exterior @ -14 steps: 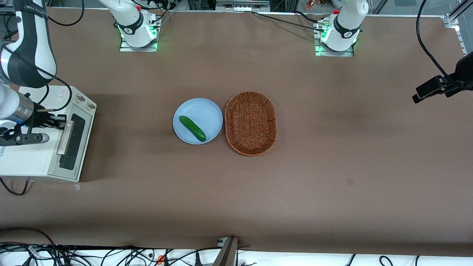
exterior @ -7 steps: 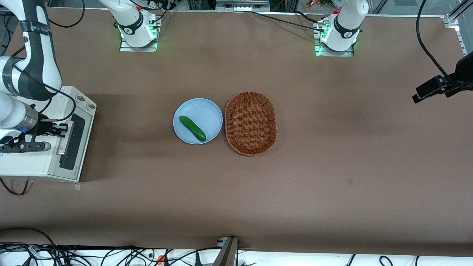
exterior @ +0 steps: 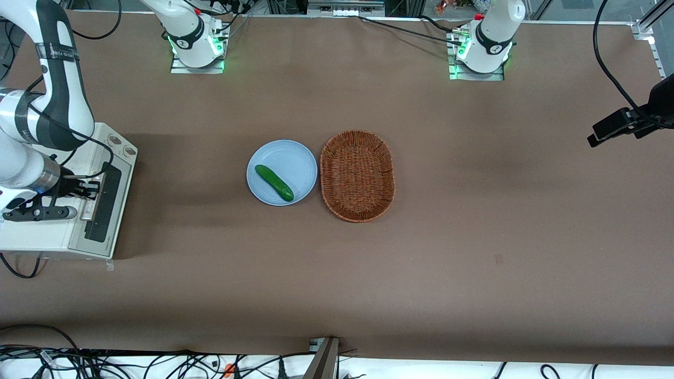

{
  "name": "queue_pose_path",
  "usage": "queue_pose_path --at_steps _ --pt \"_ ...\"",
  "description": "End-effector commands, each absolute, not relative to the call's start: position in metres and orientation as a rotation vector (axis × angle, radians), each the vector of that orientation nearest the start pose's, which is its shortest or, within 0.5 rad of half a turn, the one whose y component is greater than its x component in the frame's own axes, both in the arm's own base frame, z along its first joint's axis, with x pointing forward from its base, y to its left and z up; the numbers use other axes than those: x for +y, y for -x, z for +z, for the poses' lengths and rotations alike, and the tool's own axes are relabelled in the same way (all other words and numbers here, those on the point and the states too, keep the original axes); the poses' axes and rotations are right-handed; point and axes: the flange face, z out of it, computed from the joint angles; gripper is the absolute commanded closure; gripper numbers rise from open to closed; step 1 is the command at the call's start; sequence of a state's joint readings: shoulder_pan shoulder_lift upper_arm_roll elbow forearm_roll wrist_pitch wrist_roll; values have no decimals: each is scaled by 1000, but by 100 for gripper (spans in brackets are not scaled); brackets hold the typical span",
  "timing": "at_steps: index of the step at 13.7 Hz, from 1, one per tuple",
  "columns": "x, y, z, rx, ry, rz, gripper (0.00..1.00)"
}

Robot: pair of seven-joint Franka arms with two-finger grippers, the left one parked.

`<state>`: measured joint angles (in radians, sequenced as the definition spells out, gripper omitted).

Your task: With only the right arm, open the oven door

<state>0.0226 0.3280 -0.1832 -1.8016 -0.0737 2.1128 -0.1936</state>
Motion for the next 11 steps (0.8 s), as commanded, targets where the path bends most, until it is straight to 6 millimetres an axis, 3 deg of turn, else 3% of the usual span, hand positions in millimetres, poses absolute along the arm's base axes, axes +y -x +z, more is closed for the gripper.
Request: queue_pose_path --at_steps 1,6,11 --pt "-106 -620 353 -132 3260 48 100" --pt "-101 -626 324 -63 3226 55 100" --pt "-59 -633 299 41 3205 71 100"
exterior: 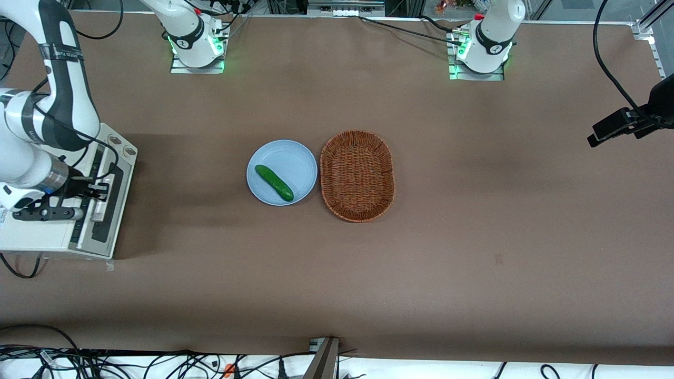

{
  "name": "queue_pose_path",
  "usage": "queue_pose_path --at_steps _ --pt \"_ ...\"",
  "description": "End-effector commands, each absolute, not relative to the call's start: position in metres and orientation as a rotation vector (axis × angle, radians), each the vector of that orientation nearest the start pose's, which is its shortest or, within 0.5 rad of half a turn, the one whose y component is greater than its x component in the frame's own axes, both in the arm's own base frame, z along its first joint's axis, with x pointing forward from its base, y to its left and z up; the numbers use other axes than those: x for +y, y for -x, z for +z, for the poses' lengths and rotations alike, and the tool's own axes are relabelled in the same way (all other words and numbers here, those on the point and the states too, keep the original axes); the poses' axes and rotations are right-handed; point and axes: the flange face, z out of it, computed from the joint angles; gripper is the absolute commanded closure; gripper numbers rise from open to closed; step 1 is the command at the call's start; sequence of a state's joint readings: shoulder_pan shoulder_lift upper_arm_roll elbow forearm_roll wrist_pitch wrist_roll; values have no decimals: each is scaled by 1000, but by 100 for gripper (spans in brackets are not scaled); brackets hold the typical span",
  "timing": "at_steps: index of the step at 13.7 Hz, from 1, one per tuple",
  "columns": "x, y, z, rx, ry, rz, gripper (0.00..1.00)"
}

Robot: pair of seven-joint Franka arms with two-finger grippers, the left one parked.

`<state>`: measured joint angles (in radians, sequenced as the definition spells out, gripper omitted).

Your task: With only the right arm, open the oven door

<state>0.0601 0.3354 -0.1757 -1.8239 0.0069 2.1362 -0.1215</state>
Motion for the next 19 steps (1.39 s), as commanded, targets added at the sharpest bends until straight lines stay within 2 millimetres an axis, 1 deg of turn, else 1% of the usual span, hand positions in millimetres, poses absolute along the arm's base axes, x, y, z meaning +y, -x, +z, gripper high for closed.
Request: queue_pose_path --at_steps 1,2,4,5,6,9,11,13,15,16,17,18,19 --pt "-50 -634 296 62 3205 74 100" --pt "-37 -637 289 92 3204 80 100" --pt "-4 -640 275 163 3203 62 100" --pt "4 -640 269 182 3205 67 100" --pt "8 -640 265 196 3206 70 100" --pt "19 -638 240 229 3213 104 100" --pt "31 -638 225 270 3215 102 100" --pt "44 -637 214 327 3216 90 100" --pt "63 -637 208 406 3199 68 100" --pt "71 -637 207 447 3186 63 95" --pt "77 -640 212 461 3179 51 88" --pt "82 -643 221 448 3176 35 76" --pt "89 -648 236 446 3161 22 53"
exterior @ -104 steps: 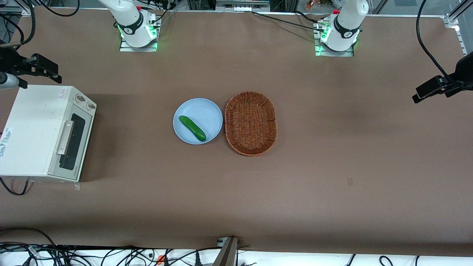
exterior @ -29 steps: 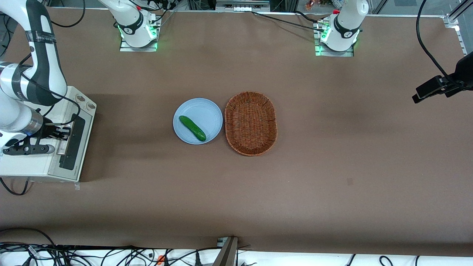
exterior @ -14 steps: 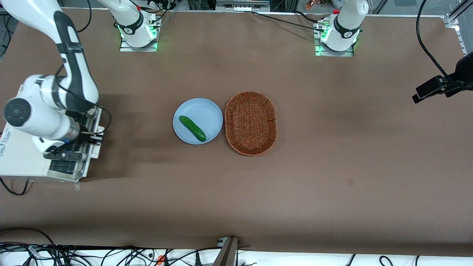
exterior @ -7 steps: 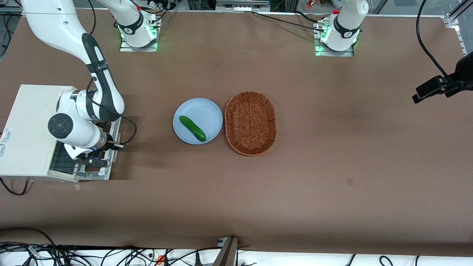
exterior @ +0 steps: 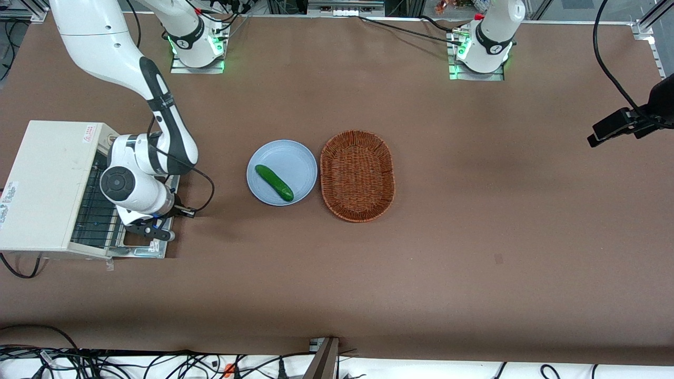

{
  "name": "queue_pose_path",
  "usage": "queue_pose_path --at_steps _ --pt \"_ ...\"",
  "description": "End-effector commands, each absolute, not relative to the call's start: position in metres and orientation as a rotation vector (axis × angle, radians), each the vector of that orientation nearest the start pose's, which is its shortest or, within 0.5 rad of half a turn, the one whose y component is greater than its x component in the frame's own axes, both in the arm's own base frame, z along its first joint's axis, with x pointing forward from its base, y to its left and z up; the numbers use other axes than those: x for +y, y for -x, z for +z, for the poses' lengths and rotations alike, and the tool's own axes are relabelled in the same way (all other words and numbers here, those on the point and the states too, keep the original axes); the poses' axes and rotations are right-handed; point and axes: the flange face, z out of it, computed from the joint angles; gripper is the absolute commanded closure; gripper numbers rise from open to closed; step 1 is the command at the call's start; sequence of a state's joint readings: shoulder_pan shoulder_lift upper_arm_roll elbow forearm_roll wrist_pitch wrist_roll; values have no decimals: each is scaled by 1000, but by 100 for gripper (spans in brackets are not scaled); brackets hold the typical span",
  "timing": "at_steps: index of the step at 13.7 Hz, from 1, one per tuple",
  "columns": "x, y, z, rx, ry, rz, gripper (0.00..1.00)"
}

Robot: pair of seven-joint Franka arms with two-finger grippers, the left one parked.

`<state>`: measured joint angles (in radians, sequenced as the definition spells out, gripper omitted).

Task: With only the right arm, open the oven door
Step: 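Pull the door outward and down with the right gripper, swinging it open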

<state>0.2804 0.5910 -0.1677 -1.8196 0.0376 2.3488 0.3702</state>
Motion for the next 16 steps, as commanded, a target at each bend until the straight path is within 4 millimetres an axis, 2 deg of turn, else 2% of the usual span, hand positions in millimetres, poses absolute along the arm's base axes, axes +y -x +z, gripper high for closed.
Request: queue_pose_path --at_steps 1,2,5,8,10,14,16 --pt "97 -651 254 437 3146 28 10" --pt "99 -653 275 434 3135 11 0" --pt "114 -649 342 377 3097 -80 0" --pt "123 -631 409 279 3086 -82 0" --pt "113 -616 453 163 3088 -73 0" --pt "74 -578 541 -65 3077 -91 0" --pt "68 -560 580 -145 3071 -67 0"
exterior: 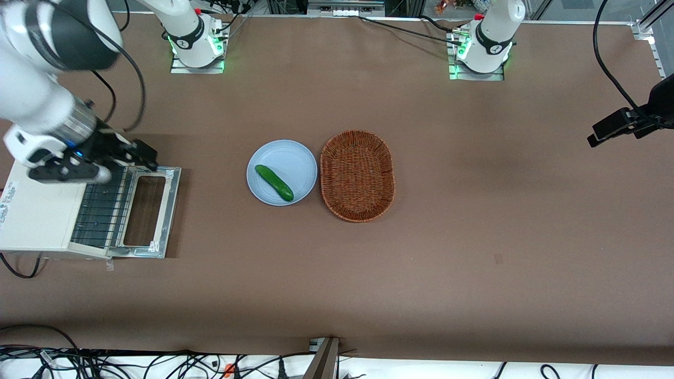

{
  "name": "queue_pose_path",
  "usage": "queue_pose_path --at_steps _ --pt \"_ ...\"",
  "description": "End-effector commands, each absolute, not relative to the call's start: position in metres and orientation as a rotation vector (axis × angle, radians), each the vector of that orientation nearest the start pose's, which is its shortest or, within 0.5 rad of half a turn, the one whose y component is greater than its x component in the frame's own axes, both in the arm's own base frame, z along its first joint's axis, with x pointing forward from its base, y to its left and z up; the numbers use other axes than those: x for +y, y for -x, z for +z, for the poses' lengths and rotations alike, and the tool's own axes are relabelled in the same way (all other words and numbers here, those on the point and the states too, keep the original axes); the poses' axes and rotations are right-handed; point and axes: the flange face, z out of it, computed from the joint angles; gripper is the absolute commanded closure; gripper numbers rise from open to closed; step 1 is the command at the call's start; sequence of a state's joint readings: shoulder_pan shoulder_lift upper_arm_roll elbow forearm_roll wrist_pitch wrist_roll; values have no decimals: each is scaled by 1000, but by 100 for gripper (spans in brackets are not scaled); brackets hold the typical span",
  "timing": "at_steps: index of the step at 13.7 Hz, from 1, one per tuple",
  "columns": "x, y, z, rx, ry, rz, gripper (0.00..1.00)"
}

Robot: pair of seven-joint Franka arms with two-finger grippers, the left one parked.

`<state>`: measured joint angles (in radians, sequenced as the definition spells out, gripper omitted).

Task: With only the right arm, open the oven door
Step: 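Release the door and raise the right gripper away from the oven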

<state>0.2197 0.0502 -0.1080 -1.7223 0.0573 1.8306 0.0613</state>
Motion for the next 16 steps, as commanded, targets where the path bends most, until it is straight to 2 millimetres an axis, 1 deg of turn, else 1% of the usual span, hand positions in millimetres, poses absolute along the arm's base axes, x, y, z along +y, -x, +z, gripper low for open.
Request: queue_pose_path --at_steps 1,2,4,7,16 --pt "69 -555 594 -162 3074 -40 0" --pt "67 -553 604 -158 3075 -28 0" --pt "67 -550 612 -168 3074 -18 0" --pt "68 -547 620 -174 3076 -30 0" --pt "66 -541 624 -179 3084 -12 0"
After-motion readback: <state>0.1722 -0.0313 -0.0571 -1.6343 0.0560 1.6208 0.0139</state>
